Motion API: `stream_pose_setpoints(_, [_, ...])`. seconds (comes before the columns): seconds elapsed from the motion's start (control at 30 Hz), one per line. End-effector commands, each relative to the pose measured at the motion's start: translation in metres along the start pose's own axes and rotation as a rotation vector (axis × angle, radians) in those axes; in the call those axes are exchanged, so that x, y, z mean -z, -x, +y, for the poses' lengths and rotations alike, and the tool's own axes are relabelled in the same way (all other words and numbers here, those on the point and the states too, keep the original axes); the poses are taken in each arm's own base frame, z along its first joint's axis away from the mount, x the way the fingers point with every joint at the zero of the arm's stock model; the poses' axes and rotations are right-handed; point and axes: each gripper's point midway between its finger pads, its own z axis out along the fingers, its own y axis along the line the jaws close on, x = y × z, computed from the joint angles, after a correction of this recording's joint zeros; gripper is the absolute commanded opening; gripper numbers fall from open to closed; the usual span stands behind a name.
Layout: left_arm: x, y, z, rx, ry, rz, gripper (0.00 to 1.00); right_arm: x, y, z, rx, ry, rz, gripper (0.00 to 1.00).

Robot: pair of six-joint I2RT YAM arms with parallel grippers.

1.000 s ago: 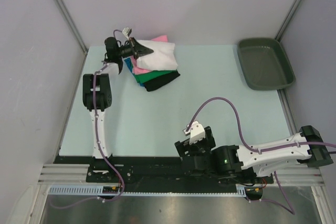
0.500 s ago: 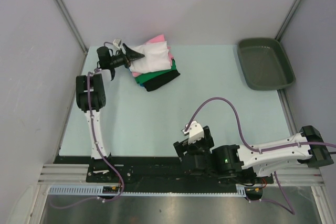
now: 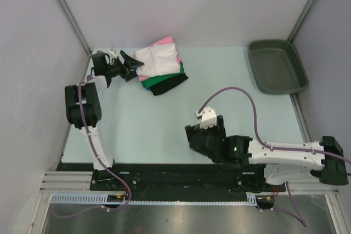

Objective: Fold and stack the t-shirts

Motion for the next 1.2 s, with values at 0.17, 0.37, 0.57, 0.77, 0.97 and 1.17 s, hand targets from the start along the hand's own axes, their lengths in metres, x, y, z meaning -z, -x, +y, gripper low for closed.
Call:
stream_pose_setpoints(0.17, [0.072,-0.031,-0.023,-0.006,0.283,-0.149,1.00,-0.071,0.143,-0.050,-0.302,0.129,-0.163,1.00])
stream_pose_setpoints(0.37, [0.109,-0.071,-0.047,-0.013,0.338,-0.191,1.00,-0.119,0.225,-0.047,-0.452,0.379,-0.215,1.00])
stream_pose_setpoints(0.57, [0.131,-0.106,-0.085,-0.083,0.248,-0.217,1.00,-0.179,0.293,-0.021,-0.542,0.611,-0.235,1.00])
stream_pose_setpoints(0.77, [0.139,-0.134,-0.103,-0.149,0.206,-0.196,1.00,-0.252,0.311,0.007,-0.544,0.703,-0.190,1.00])
stream_pose_setpoints(0.97, [0.145,-0.146,-0.100,-0.185,0.219,-0.166,1.00,-0.313,0.292,0.009,-0.585,0.702,-0.135,0.99])
stream_pose_setpoints(1.17, [0.144,-0.151,-0.097,-0.182,0.207,-0.155,1.00,-0.339,0.289,0.002,-0.634,0.730,-0.133,1.00])
